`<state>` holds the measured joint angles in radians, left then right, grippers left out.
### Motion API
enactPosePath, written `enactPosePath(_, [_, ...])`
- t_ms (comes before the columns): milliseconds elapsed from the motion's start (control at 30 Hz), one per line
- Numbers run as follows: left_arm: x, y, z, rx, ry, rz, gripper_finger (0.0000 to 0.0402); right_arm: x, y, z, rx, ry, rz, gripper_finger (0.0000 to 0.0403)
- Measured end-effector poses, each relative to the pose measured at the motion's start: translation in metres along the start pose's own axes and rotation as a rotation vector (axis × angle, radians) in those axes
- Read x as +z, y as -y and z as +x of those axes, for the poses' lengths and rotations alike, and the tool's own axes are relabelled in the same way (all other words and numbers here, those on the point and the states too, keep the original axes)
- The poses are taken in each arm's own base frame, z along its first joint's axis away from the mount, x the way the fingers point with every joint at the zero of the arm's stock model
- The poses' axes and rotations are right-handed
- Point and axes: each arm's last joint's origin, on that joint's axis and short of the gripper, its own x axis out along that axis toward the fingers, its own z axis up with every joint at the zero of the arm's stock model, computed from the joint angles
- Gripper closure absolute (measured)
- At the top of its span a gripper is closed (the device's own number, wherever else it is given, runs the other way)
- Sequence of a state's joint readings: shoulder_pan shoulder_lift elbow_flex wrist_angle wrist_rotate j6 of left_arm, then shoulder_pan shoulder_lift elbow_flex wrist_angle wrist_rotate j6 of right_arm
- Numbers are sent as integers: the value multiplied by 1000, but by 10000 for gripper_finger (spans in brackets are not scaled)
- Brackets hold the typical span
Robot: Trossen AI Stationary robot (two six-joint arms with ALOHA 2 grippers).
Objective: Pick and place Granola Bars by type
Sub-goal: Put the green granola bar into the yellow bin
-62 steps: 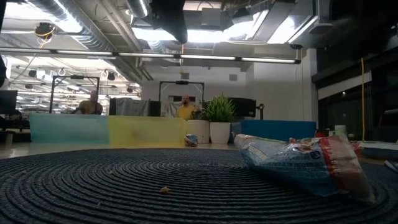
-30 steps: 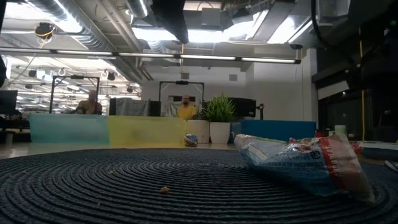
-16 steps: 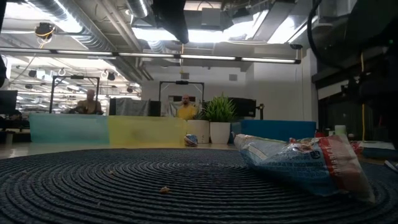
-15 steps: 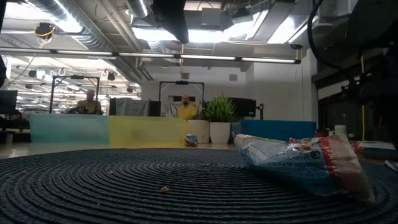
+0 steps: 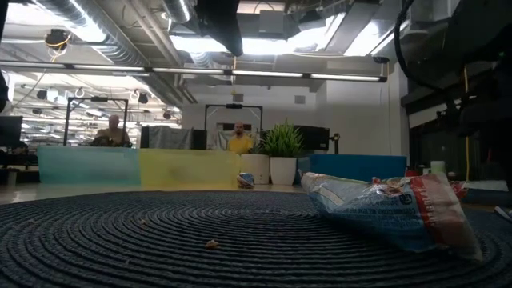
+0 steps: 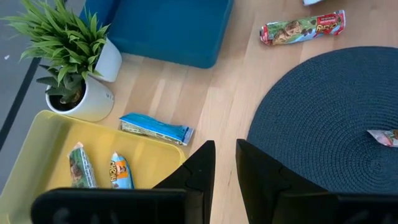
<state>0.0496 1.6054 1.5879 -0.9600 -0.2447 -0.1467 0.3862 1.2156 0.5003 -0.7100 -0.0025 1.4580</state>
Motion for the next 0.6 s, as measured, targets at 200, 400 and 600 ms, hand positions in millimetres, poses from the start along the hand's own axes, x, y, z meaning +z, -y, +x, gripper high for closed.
enactPosePath(200, [0, 0, 0, 0, 0, 3, 343, 1, -12, -12, 73, 11, -71, 320])
enactPosePath(400, [0, 0, 0, 0, 0, 3, 343, 3, -28, -41, 200, 56, -202, 364])
enactPosePath(600, [0, 0, 0, -1, 1, 3, 343, 7, -39, -93, 385, 228, -400, 372])
